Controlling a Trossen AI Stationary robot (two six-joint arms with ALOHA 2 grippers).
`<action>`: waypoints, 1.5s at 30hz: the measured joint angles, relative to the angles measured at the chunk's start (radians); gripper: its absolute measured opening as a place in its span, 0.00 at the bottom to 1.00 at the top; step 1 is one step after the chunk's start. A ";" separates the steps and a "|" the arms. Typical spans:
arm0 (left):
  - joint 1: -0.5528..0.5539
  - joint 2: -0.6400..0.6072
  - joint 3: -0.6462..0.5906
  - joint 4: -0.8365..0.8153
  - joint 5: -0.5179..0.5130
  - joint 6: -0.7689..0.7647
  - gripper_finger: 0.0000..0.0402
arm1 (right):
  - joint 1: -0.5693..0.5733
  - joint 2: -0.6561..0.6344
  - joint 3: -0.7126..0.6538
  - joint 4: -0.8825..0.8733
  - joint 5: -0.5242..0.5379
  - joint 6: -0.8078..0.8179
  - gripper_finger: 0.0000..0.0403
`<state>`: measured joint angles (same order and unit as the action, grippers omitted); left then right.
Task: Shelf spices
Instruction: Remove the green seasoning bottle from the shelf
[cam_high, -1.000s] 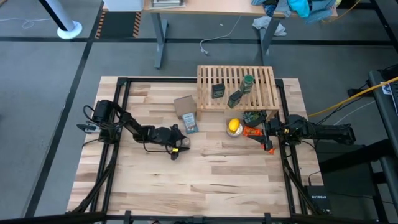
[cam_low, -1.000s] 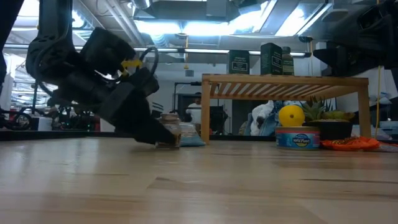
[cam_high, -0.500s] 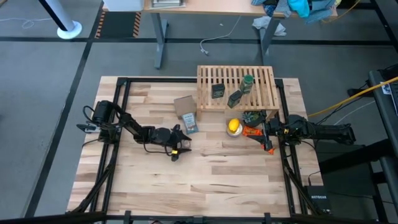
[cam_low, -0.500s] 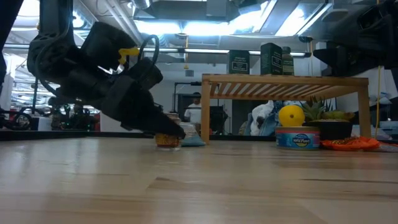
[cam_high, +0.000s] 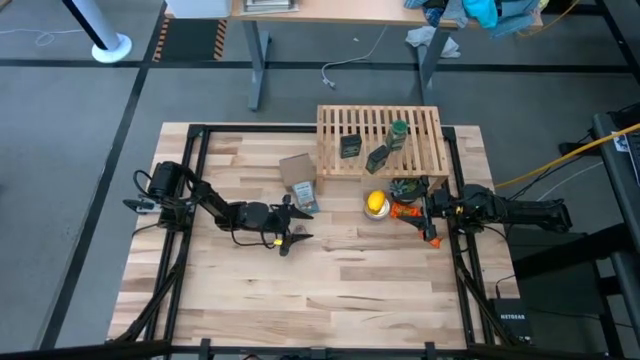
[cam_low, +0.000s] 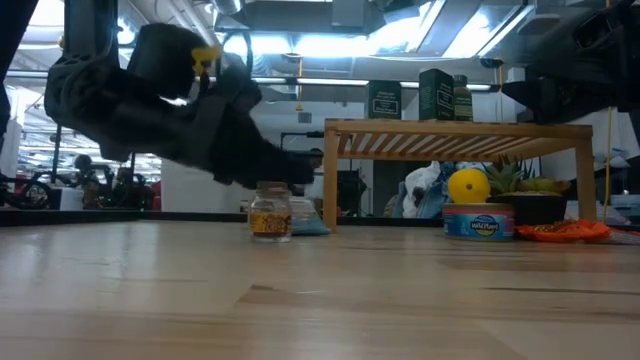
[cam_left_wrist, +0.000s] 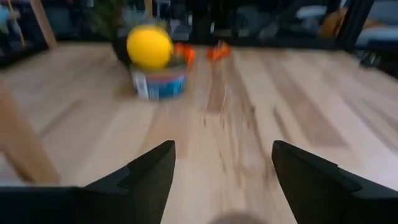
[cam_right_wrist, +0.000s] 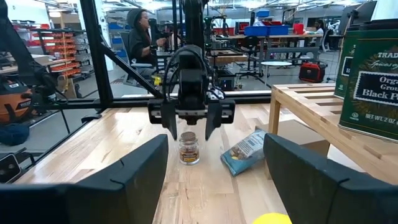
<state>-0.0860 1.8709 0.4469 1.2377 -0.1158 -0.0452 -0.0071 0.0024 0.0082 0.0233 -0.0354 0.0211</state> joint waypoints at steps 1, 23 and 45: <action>0.000 0.000 0.000 0.017 0.000 0.002 0.65 | 0.000 0.000 0.000 0.000 -0.001 0.000 0.67; -0.009 -0.001 0.148 0.177 -0.001 -0.006 0.65 | 0.000 0.002 0.092 0.039 0.257 -0.079 0.67; 0.017 -0.001 0.229 -0.097 0.000 0.022 0.65 | 0.000 0.138 0.439 -0.218 0.539 -0.425 0.67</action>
<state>-0.0692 1.8702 0.6754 1.1411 -0.1158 -0.0233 -0.0071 0.1401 0.4474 -0.1951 0.5034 -0.4042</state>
